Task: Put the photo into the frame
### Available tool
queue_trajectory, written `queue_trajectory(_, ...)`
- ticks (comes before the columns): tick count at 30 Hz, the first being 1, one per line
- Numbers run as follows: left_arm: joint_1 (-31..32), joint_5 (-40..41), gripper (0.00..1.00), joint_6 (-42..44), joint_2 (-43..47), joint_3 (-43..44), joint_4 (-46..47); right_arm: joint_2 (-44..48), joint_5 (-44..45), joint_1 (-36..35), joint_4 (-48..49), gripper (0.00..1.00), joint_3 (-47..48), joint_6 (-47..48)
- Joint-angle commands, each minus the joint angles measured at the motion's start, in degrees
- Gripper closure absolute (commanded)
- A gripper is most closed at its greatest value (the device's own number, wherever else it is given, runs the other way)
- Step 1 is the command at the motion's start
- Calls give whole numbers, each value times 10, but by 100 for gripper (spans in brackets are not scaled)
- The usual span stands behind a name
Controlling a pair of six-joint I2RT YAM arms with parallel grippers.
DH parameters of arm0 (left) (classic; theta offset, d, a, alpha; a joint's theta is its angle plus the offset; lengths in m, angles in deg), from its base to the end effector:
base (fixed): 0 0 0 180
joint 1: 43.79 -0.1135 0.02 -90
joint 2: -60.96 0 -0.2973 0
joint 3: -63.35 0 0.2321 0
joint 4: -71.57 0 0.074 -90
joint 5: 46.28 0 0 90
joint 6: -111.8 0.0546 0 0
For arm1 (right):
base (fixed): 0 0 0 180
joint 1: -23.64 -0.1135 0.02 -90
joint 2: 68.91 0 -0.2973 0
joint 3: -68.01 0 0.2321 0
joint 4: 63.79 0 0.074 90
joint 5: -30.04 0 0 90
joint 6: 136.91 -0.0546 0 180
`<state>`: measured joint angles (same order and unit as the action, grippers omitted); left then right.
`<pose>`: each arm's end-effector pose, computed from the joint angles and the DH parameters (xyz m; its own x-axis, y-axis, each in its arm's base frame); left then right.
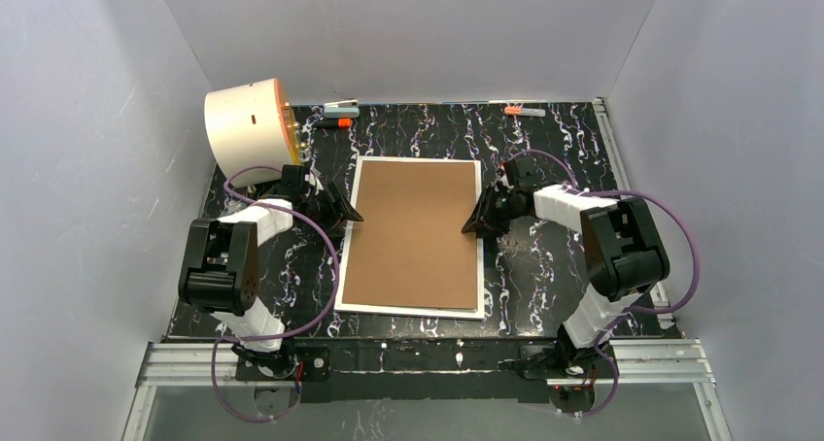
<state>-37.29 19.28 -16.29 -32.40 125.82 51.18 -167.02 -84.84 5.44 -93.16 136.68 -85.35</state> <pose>0.3094 -0.0580 0.1946 -0.8323 -0.4704 -0.2932 -0.1947 0.7433 -0.6399 0.3045 0.1243 0.1881 -0.9414 0.2842 -0.1819 0.1212 0.7878 0.6039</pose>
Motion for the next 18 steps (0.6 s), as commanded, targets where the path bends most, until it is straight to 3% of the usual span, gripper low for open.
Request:
queue_trajectory(1,2,13,34,17,-11,7,-21,4,16,-9,23,58,31,29)
queue_trajectory(12,1,13,34,17,-16,9,-22,68,23,-22,75,78,9,27)
queue_trajectory(18,1,12,34,17,-20,9,-24,109,32,-24,111,81,-17,30)
